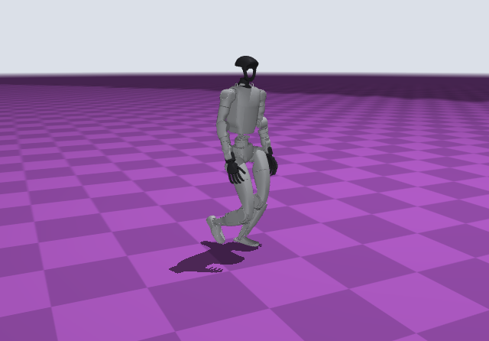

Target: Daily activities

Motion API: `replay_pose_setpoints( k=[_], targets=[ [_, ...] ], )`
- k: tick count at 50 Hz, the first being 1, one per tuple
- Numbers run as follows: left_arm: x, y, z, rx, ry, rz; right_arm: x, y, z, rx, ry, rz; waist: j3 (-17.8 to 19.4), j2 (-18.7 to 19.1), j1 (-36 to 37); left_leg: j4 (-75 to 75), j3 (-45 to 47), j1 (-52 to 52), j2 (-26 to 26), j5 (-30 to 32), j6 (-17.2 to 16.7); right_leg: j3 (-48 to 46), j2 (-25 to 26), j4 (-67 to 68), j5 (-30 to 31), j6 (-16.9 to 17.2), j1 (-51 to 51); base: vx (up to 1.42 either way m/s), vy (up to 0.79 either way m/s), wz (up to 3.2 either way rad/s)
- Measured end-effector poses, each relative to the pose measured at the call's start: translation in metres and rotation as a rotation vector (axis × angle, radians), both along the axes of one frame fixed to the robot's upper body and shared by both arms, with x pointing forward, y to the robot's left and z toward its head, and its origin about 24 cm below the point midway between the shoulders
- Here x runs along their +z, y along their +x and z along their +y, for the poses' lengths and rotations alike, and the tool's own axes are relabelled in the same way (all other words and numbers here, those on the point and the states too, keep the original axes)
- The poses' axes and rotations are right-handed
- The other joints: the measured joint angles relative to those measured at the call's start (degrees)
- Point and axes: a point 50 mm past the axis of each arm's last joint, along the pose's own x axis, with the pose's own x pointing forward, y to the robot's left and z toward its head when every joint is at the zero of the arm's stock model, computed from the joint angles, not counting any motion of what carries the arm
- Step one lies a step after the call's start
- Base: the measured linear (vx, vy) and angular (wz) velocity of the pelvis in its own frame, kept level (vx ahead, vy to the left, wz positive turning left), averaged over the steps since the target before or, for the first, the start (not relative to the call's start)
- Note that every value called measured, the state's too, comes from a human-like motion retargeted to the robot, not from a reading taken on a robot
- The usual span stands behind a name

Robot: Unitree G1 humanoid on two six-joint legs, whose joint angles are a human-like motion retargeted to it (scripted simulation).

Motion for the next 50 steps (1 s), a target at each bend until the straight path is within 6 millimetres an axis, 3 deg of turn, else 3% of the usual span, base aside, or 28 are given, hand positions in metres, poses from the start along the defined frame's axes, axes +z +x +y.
replay_pose_setpoints(
  k=[3, 7, 10, 12, 15, 17, 19, 22, 25, 29, 32, 35, 38, 40, 43, 45, 48, 50],
  targets=[
    [0.018, 0.073, 0.001, -0.036, 0.010, -0.219, -0.015, -0.050, -0.007, -0.018, 0.002, 0.179, 1.3, 2.4, -2.7, -4.2, -3.3, 8.9, 1.2, -1.8, -1.4, -1.9, 0.1, -8.0, -5.1, -1.3, -5.9, 0.84, -0.08, 0.23],
    [0.064, 0.160, 0.001, -0.082, 0.019, -0.542, -0.021, -0.112, -0.018, -0.079, -0.006, 0.371, 2.0, 6.4, -3.6, -6.6, -5.5, 17.0, 6.3, -4.8, -3.4, -4.8, 5.1, -31.7, -5.4, 1.6, -9.6, 0.83, -0.16, 0.08],
    [0.099, 0.201, -0.002, -0.117, 0.019, -0.736, -0.021, -0.144, -0.022, -0.120, -0.008, 0.460, 0.3, 9.8, -1.9, -5.1, -5.8, 18.2, 10.6, -6.4, -5.8, -5.7, 11.5, -51.3, -3.1, 4.0, -8.9, 0.78, -0.21, -0.21],
    [0.108, 0.208, -0.005, -0.110, 0.010, -0.793, -0.020, -0.157, -0.023, -0.135, -0.011, 0.494, -0.5, 10.1, -1.3, 1.6, -6.0, 18.4, 12.0, -7.3, -7.0, -5.3, 12.7, -48.8, -2.3, 3.6, -9.3, 0.74, -0.21, -0.05],
    [0.100, 0.197, -0.006, -0.073, -0.007, -0.783, -0.020, -0.159, -0.022, -0.135, -0.020, 0.495, -1.1, 11.8, -0.1, 16.7, -5.3, 17.1, 17.3, -4.3, -9.3, -6.4, 15.8, -42.7, -1.4, 0.6, -7.1, 0.75, -0.21, -0.02],
    [0.082, 0.176, -0.009, -0.059, -0.017, -0.704, -0.021, -0.144, -0.021, -0.110, -0.030, 0.451, -0.4, 14.2, 1.1, 31.1, -5.0, 13.4, 23.1, 2.1, -10.7, -8.3, 19.4, -40.7, -3.3, -2.8, -4.2, 0.69, -0.22, -0.17],
    [0.063, 0.151, -0.014, -0.071, -0.027, -0.595, -0.020, -0.114, -0.023, -0.076, -0.052, 0.368, 0.8, 17.8, 2.7, 43.8, -5.9, 7.6, 30.4, 6.2, -10.4, -10.4, 24.8, -43.9, -4.2, -5.6, 0.6, 0.68, -0.22, -0.20],
    [0.033, 0.106, -0.019, -0.118, -0.026, -0.393, -0.012, -0.058, -0.027, -0.044, -0.092, 0.194, 1.8, 18.1, 5.6, 52.5, -5.8, -0.7, 33.6, 4.2, -6.7, -9.8, 27.4, -47.1, -6.9, -7.2, 7.0, 0.71, -0.18, -0.16],
    [0.011, 0.049, -0.016, -0.133, -0.019, -0.188, 0.007, 0.001, -0.031, -0.055, -0.117, -0.020, 3.0, 16.6, 8.2, 50.5, -4.2, -7.7, 31.9, -1.2, -4.1, -7.8, 27.7, -49.8, -10.0, -7.2, 13.8, 0.73, -0.12, -0.30],
    [-0.002, -0.027, -0.008, -0.066, -0.026, 0.022, 0.043, 0.066, -0.033, -0.096, -0.108, -0.297, 3.7, 13.6, 9.6, 32.2, -1.1, -13.1, 25.9, -3.9, -4.7, -4.7, 25.4, -52.1, -13.8, -6.2, 21.2, 0.74, -0.03, -0.36],
    [-0.004, -0.066, -0.005, 0.009, -0.025, 0.121, 0.066, 0.095, -0.031, -0.103, -0.098, -0.439, 2.3, 10.6, 8.8, 10.8, 0.0, -14.4, 18.5, -1.8, -6.9, -3.4, 21.9, -52.9, -15.9, -4.7, 23.5, 0.71, 0.04, -0.04],
    [-0.003, -0.084, -0.002, 0.061, -0.013, 0.164, 0.073, 0.103, -0.026, -0.099, -0.090, -0.479, 0.8, 8.8, 7.9, 1.6, 0.4, -14.9, 14.3, 0.6, -8.1, -2.9, 19.2, -48.8, -18.4, -4.0, 23.6, 0.61, 0.06, -0.09],
    [-0.002, -0.081, 0.001, 0.092, 0.000, 0.156, 0.060, 0.089, -0.021, -0.076, -0.086, -0.405, -0.6, 6.9, 7.7, 5.2, 2.1, -13.9, 12.4, 4.1, -6.9, -2.5, 15.7, -40.3, -19.4, -3.2, 23.4, 0.59, 0.07, -0.32],
    [-0.003, -0.070, 0.002, 0.098, 0.002, 0.130, 0.043, 0.071, -0.015, -0.049, -0.077, -0.306, -1.1, 5.0, 7.2, 8.0, 3.4, -12.4, 10.7, 4.8, -5.3, -3.2, 11.7, -31.7, -15.8, -1.5, 22.5, 0.53, 0.09, -0.21],
    [0.000, -0.030, 0.007, 0.065, -0.004, 0.032, 0.019, 0.042, -0.002, 0.002, -0.024, -0.135, -0.8, -0.4, 4.9, 2.3, 5.6, -6.3, 3.8, 5.9, -1.9, -2.2, 1.2, -13.9, -4.3, 1.4, 16.2, 0.48, 0.11, 0.04],
    [0.003, -0.004, 0.004, 0.013, -0.008, -0.044, 0.005, 0.016, 0.003, 0.024, -0.004, -0.023, -0.7, -1.2, 3.1, 3.2, 5.7, -4.4, 2.4, 4.3, -0.8, -2.8, -3.4, -5.4, -1.5, 0.4, 12.2, 0.46, 0.09, 0.06],
    [0.014, 0.044, 0.005, -0.071, 0.011, -0.173, -0.005, -0.008, 0.000, 0.033, 0.005, 0.081, -0.6, -1.0, 0.6, -3.2, 4.5, 1.4, 0.6, 4.9, -0.9, -3.0, -8.1, -1.6, -4.9, -1.8, 4.9, 0.44, 0.07, 0.06],
    [0.025, 0.075, 0.007, -0.114, 0.028, -0.260, -0.008, -0.017, -0.005, 0.023, 0.000, 0.112, -0.3, 0.6, -0.6, -10.9, 2.6, 6.8, 0.4, 6.5, -1.7, -4.0, -8.0, -4.5, -7.7, -2.7, 1.0, 0.41, 0.02, 0.06]
  ],
)
